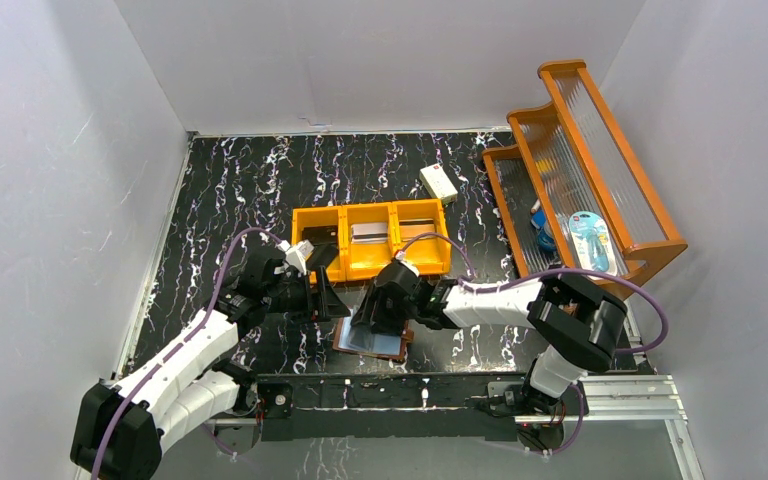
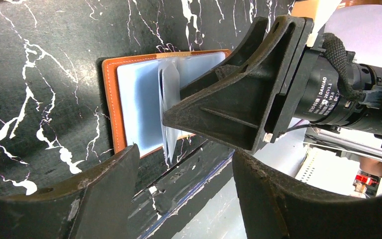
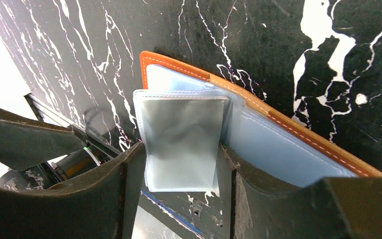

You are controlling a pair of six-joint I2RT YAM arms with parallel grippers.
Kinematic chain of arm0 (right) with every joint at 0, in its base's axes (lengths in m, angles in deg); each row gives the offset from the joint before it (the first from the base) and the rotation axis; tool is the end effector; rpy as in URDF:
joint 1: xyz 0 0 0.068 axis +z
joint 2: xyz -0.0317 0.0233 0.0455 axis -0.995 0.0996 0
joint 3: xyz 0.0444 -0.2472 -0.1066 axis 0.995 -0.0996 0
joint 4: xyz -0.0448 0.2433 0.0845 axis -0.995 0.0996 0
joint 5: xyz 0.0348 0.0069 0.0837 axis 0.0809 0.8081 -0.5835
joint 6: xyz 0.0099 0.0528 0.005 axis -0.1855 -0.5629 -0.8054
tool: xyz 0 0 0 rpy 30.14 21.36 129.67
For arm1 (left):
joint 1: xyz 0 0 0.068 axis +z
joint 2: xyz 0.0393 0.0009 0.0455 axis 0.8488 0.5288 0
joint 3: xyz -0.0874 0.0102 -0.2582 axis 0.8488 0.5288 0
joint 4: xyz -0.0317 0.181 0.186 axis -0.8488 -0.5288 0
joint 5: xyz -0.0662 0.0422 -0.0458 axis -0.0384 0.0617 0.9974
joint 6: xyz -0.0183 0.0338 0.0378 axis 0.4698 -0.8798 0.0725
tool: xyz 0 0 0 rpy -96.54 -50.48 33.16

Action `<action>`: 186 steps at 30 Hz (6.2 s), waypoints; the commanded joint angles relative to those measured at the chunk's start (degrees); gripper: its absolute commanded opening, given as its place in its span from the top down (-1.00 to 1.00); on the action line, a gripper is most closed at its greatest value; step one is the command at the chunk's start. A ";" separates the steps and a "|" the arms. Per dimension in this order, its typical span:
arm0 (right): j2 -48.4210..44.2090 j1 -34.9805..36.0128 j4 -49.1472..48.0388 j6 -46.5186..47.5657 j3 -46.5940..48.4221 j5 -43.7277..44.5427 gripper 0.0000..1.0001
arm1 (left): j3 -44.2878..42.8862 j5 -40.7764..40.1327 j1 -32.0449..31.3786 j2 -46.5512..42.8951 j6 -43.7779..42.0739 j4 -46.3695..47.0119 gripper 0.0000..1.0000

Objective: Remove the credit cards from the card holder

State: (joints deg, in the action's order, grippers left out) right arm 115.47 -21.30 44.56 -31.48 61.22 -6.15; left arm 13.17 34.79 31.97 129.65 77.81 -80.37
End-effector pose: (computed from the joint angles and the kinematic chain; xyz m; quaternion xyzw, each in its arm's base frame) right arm 0.1430 0.2786 0.1570 0.0881 0.9180 0.3554 0.1527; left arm 0.1586 -0.0982 0.2095 0.0227 0.8771 -0.4248 0.2228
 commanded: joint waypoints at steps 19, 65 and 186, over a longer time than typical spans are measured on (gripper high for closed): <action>2.64 -0.23 4.91 3.16 1.93 -1.63 -0.19 | -1.82 0.96 -0.35 0.27 -0.38 -1.80 -0.45; 11.56 3.46 30.27 5.13 18.51 12.40 -0.16 | -5.92 -29.14 -0.35 -14.13 9.18 -18.58 -0.52; -22.68 -7.71 24.03 -0.05 -2.55 10.50 -0.71 | -11.80 -6.16 -23.04 25.66 -4.03 10.46 0.24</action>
State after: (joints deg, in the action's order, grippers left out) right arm 97.38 -28.82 61.52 -29.49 59.23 -3.11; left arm 5.08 27.01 12.10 152.43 76.89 -69.75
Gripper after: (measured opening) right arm 0.854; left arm 0.332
